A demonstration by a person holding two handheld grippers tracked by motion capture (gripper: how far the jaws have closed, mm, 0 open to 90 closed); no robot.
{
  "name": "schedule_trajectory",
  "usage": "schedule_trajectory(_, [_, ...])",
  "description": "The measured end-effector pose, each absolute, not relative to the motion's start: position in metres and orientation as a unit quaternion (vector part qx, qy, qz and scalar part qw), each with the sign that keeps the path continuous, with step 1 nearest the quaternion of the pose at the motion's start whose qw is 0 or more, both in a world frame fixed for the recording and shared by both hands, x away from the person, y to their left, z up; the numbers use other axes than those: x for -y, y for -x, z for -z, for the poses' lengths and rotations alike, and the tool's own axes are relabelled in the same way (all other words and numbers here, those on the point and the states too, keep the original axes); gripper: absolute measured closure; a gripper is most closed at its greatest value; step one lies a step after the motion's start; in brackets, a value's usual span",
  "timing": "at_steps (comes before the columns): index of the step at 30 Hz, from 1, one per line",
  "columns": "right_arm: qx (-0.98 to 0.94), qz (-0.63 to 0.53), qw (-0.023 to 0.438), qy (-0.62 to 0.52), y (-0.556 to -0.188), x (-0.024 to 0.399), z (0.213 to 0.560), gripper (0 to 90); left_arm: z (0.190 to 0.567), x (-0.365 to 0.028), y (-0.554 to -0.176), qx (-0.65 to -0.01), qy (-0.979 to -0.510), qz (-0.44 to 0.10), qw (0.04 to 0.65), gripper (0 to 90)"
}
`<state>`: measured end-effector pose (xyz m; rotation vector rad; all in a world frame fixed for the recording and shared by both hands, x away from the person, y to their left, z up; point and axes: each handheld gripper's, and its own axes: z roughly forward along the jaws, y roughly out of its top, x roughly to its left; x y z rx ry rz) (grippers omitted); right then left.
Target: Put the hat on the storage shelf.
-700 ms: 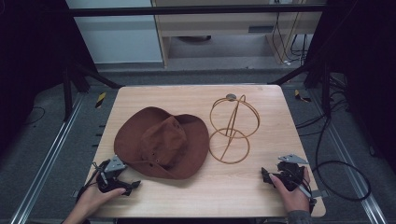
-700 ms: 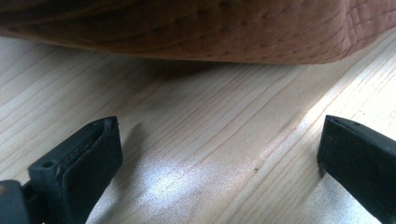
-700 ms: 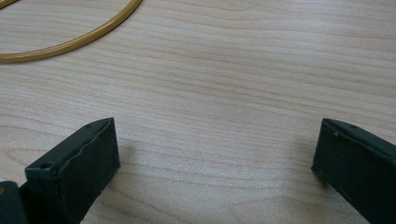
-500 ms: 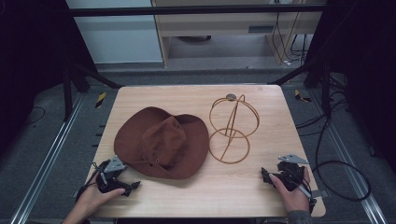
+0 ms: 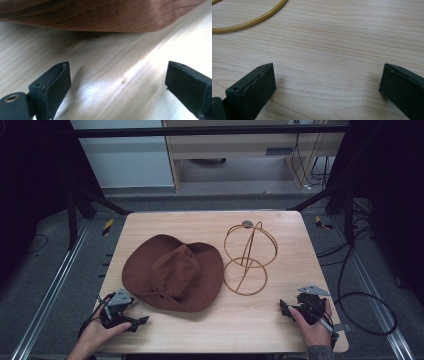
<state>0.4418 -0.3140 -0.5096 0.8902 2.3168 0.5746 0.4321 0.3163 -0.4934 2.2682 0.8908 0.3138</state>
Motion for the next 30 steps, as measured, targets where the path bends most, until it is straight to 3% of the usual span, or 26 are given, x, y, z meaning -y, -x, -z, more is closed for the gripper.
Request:
schedule_trajectory(8, [-0.870, -0.216, 0.293, -0.334, -0.442, 0.314, 0.510, 0.5, 0.491, -0.295, -0.416, -0.287, -0.893, -0.102, 0.333, 8.8])
schedule_trajectory(21, [-0.869, -0.215, 0.293, -0.335, -0.442, 0.314, 0.510, 0.5, 0.477, -0.281, -0.407, -0.242, -0.893, -0.073, 0.373, 12.2])
schedule_trajectory(30, [-0.870, -0.214, 0.293, -0.335, -0.442, 0.314, 0.510, 0.5, 0.455, -0.265, -0.412, -0.232, -0.891, -0.082, 0.381, 12.2])
